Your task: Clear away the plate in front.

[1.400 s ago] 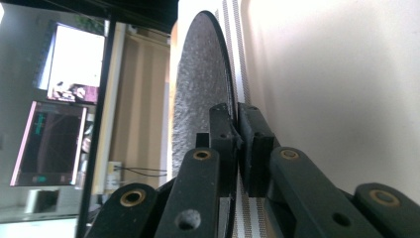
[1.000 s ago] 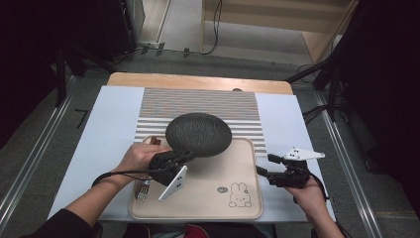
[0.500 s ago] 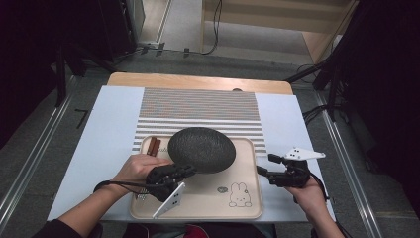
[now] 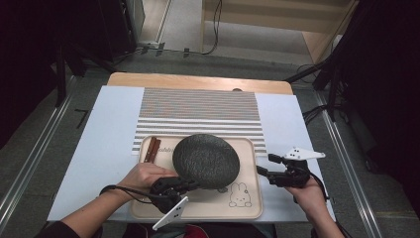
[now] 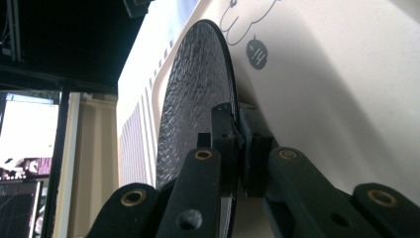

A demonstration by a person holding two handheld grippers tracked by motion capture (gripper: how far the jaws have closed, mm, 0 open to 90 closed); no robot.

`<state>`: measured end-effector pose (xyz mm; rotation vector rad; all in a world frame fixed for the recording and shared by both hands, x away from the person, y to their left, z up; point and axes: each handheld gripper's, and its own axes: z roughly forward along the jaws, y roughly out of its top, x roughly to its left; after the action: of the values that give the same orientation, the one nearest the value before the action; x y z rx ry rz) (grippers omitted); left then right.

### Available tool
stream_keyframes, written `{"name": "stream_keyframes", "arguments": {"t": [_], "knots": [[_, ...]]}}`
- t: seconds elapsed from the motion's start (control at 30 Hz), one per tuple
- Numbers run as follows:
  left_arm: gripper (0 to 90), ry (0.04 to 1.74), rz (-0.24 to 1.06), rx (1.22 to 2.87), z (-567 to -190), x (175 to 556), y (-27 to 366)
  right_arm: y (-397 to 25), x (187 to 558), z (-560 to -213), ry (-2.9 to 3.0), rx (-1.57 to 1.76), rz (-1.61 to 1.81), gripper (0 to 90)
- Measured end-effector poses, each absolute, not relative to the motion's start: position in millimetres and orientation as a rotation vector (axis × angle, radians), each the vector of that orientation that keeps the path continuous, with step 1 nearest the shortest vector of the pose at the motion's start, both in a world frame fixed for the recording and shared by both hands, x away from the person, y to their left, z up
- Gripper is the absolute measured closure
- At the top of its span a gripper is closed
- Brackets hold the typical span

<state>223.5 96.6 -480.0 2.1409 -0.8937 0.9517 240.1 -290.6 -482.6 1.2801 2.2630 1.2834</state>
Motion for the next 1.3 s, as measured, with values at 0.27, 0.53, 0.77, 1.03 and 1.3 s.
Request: {"name": "stream_keyframes", "arguments": {"t": [0.27, 0.53, 0.77, 1.03, 1.3], "knots": [[85.3, -0.912, 0.919, 2.153, -489.6, 224.6, 96.3, -289.9, 240.0, -482.7, 2.267, 1.280, 1.282, 26.8], [84.7, -0.932, 0.892, 2.145, -493.5, 219.4, 97.5, -289.9, 240.0, -482.7, 2.268, 1.279, 1.281, 26.9], [79.6, -0.922, 0.820, 2.215, -499.4, 224.3, 99.9, -289.5, 240.0, -482.7, 2.270, 1.275, 1.280, 26.8], [60.7, -0.900, 0.821, 2.213, -499.6, 228.1, 102.8, -289.8, 239.5, -482.3, 2.268, 1.271, 1.284, 26.8], [53.8, -0.824, 0.773, 2.230, -491.6, 228.0, 109.7, -289.5, 239.9, -482.6, 2.270, 1.271, 1.281, 26.9]]}}
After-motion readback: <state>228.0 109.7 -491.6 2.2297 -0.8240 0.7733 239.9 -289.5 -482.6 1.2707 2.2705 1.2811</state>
